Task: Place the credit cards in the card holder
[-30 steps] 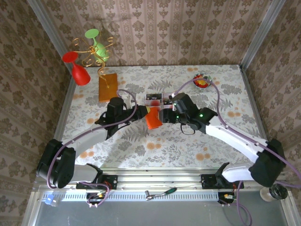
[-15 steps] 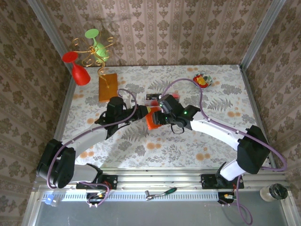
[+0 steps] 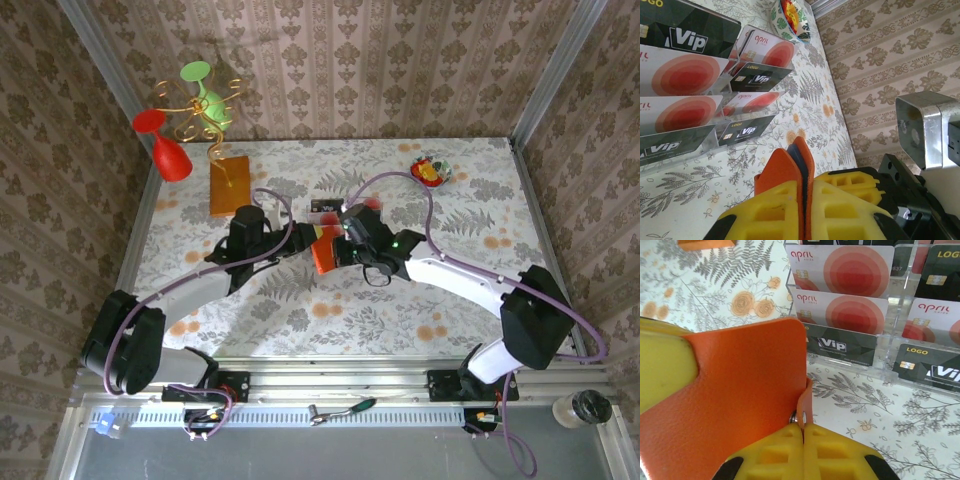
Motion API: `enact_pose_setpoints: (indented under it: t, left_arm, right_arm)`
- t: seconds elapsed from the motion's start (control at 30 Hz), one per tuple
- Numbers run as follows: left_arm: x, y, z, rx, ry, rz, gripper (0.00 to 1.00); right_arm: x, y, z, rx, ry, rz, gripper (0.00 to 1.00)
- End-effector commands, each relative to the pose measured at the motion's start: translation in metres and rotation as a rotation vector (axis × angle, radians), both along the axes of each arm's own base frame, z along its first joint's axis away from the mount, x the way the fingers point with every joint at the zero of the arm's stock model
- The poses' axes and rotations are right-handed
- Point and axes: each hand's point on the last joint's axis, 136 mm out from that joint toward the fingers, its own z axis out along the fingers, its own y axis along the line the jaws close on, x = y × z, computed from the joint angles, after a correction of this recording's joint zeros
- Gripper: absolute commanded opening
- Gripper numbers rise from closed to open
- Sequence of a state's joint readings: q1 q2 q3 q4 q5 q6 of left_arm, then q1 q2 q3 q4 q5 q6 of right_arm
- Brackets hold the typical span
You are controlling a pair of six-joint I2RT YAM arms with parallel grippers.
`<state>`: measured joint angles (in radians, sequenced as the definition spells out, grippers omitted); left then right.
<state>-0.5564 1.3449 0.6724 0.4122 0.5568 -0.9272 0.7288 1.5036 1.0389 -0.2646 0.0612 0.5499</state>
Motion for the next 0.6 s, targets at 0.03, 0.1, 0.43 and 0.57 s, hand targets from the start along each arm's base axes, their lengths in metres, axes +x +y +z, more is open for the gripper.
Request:
enact_pose_setpoints:
  t: [0.03,0.1,0.43,0.57]
  left_arm:
    - [-0.005,-0.003,0.041,-0.102,-0.091,-0.035,0.00]
    - [-0.003,-0.001,0.041,-0.098,-0.093,-0.030,0.00]
    - [0.001,0.008,0.051,-0.156,-0.121,-0.061,0.00]
    - [0.001,0.005,0.060,-0.186,-0.138,-0.088,0.00]
  right_arm:
    - [-0.005,-0.095,-0.057,-0.140,0.128,-0.231,0.00]
    - [-0.009,-0.105,-0.058,-0.116,0.145,-0.248,0.00]
    - [-0.031,-0.066,0.042,0.263,0.050,-0.120,0.60]
    - [-0.028,-0.040,0.072,0.363,0.017,-0.050,0.79]
